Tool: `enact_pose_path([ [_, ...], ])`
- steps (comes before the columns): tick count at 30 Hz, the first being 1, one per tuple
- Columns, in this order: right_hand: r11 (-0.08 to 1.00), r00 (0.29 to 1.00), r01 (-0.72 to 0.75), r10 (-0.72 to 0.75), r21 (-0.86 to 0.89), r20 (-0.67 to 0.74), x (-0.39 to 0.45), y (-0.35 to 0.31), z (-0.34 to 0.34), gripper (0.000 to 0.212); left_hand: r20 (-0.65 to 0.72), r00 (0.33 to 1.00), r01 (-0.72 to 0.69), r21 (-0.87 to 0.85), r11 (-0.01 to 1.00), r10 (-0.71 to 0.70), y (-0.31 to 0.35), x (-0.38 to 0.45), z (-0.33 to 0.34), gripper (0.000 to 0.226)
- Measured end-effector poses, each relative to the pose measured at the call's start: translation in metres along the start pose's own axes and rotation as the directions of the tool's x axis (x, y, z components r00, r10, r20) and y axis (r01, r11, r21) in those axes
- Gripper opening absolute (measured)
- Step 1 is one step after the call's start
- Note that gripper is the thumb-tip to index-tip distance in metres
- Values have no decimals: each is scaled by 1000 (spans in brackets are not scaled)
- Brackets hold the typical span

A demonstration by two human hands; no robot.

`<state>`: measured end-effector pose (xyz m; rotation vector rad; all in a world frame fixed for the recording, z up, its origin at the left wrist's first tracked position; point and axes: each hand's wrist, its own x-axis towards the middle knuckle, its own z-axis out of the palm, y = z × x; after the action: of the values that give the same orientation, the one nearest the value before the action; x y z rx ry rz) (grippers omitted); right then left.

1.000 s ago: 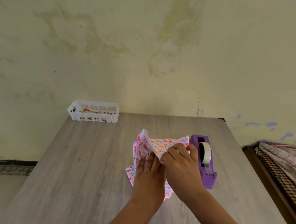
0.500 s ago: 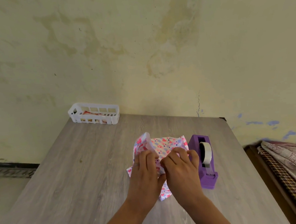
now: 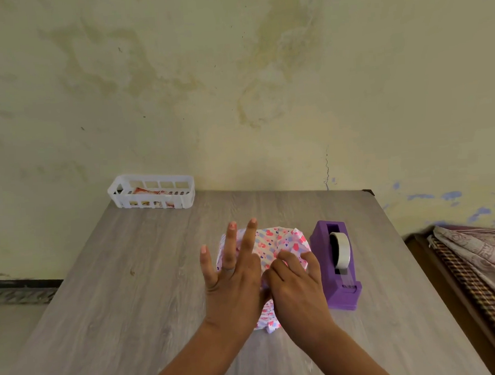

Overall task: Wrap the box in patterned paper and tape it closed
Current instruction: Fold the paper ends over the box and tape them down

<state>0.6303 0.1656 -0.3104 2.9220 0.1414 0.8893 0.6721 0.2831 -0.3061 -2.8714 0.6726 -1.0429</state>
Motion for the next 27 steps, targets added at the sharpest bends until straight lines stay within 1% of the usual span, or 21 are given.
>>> enact_pose_path([
  [2,999,1000,18,-18,32,2,-2,-1,0,21,5,1000,-31,14,999,31,2,-3,1,18],
  [3,998,999,26,-27,62,21,-2,-1,-1,18,23,999,-47,9,999,47,3,-5,3,16],
  [5,988,995,33,-46,148,85,0,4,-5,19,72,996,-54,-9,998,55,4,-8,6,19],
  [6,981,994,31,-51,193,100,3,8,-8,21,96,994,-48,-9,999,48,5,-8,6,22],
  [7,971,995,23,-45,238,87,5,13,-12,22,114,993,-35,-7,999,36,5,-9,5,24],
  [8,959,999,3,-16,282,43,7,16,-17,23,128,992,-21,-11,1000,22,5,-9,4,26],
  [9,948,999,-41,47,314,-9,10,19,-22,24,139,990,-9,-16,1000,11,5,-9,4,29],
  [10,939,990,-111,134,325,-48,14,22,-28,29,152,988,-1,-16,1000,4,6,-9,3,30],
  [11,929,973,-200,227,311,-52,20,25,-33,36,167,986,3,-6,1000,-2,7,-9,2,32],
  [12,917,952,-286,304,278,-23,27,29,-35,44,183,983,5,9,1000,-7,7,-10,0,33],
  [13,909,936,-348,349,229,36,35,32,-35,52,194,981,5,24,1000,-10,8,-10,-1,33],
  [14,907,925,-377,361,188,115,42,37,-32,55,202,979,3,30,1000,-9,9,-11,-1,33],
  [15,902,915,-390,355,186,193,49,40,-28,50,206,979,0,28,1000,-6,10,-11,-2,33],
  [16,893,905,-398,346,208,245,54,42,-25,38,210,978,-1,26,1000,-5,10,-11,-3,33],
  [18,887,909,-393,336,241,247,60,47,-24,19,211,977,11,18,1000,-14,11,-11,-5,35],
  [19,875,909,-403,348,267,230,62,50,-24,16,213,977,21,11,1000,-23,10,-11,-5,36],
  [22,767,868,-496,451,408,207,62,57,-22,18,223,974,33,15,999,-35,11,-12,-5,39],
  [24,705,835,-544,508,454,212,56,59,-19,20,228,973,35,21,999,-39,13,-12,-6,40],
  [25,713,839,-537,506,451,199,52,59,-19,20,228,973,37,21,999,-41,13,-12,-6,39],
  [26,752,865,-495,473,436,165,47,59,-18,19,231,972,38,24,999,-43,14,-12,-6,39],
  [27,807,905,-420,407,414,125,41,60,-18,18,231,972,40,26,999,-45,14,-13,-6,39],
])
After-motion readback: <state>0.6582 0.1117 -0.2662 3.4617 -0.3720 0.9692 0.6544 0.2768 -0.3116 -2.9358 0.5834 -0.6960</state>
